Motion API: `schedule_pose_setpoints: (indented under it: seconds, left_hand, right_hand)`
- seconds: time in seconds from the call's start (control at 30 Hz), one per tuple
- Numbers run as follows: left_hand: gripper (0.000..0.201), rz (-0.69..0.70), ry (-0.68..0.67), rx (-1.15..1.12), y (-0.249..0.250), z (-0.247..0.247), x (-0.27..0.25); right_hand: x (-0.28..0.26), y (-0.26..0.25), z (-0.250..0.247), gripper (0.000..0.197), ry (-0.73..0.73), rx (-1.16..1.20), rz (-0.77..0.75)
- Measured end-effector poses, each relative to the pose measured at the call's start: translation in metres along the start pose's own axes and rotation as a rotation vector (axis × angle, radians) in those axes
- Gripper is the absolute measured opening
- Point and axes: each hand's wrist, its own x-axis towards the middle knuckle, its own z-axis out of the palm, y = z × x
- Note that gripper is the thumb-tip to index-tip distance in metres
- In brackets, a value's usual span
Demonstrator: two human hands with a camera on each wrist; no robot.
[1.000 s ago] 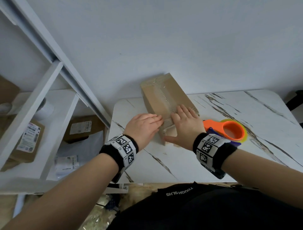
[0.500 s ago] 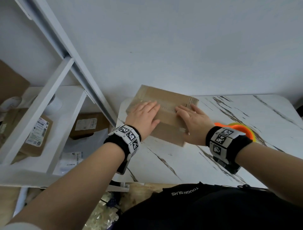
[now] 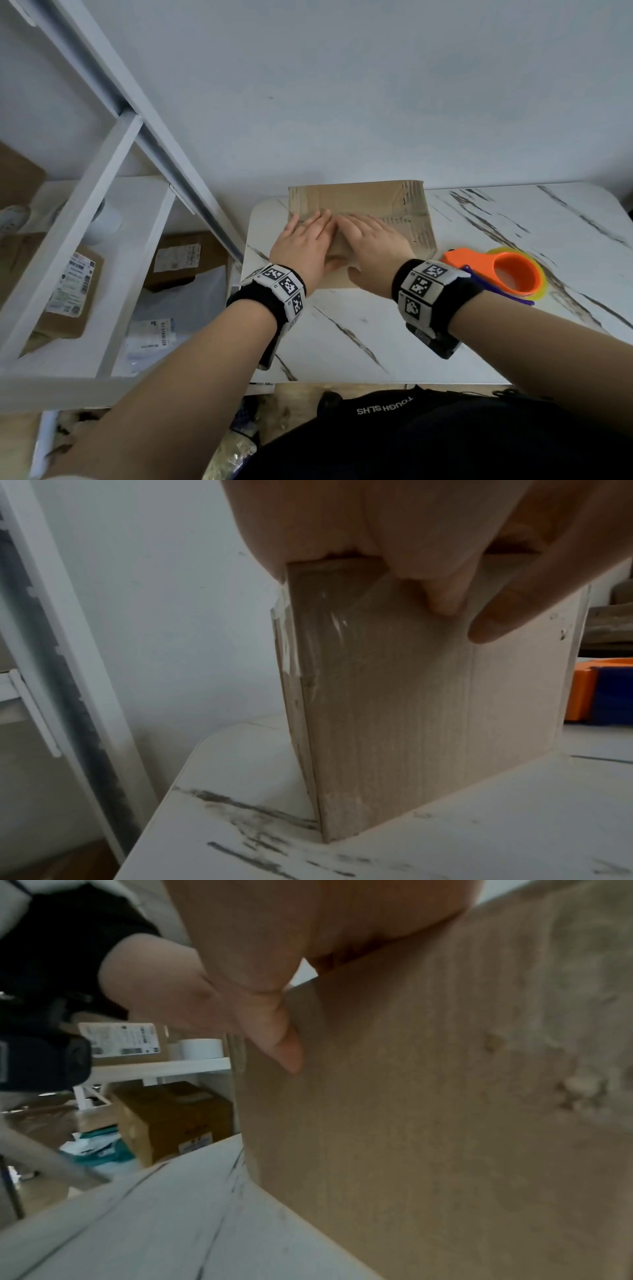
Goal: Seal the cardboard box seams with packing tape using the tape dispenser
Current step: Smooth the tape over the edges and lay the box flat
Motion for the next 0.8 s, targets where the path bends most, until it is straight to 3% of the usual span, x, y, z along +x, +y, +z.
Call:
schedule_pose_setpoints:
  seconds: [0.17,0.3,0.53,0.8]
  left_hand:
    - [0.076,0.034,0.035,0.008,-0.004,0.002,-0.001]
    - [0.090,-0.039,-0.027,0.053,-0.017,-0.001,-0.003]
    - [0.098,-0.076,-0.086,0.103,-0.022,-0.009,-0.001]
    - [0.101,-0.107,-0.019,0.043,-0.030,-0.002,-0.009]
  right_hand:
    - [-0.010,0.028,-0.004,0.077,0.063,-0.031,0.049]
    - [-0.036,0.053,-0.004,0.082,0.143,-0.101,0.122]
    - [-0.036,0.057,-0.006,0.081,0.132,-0.124,0.181]
    - [-0.037,0.059,-0.008,0.077,0.100,-0.103,0.183]
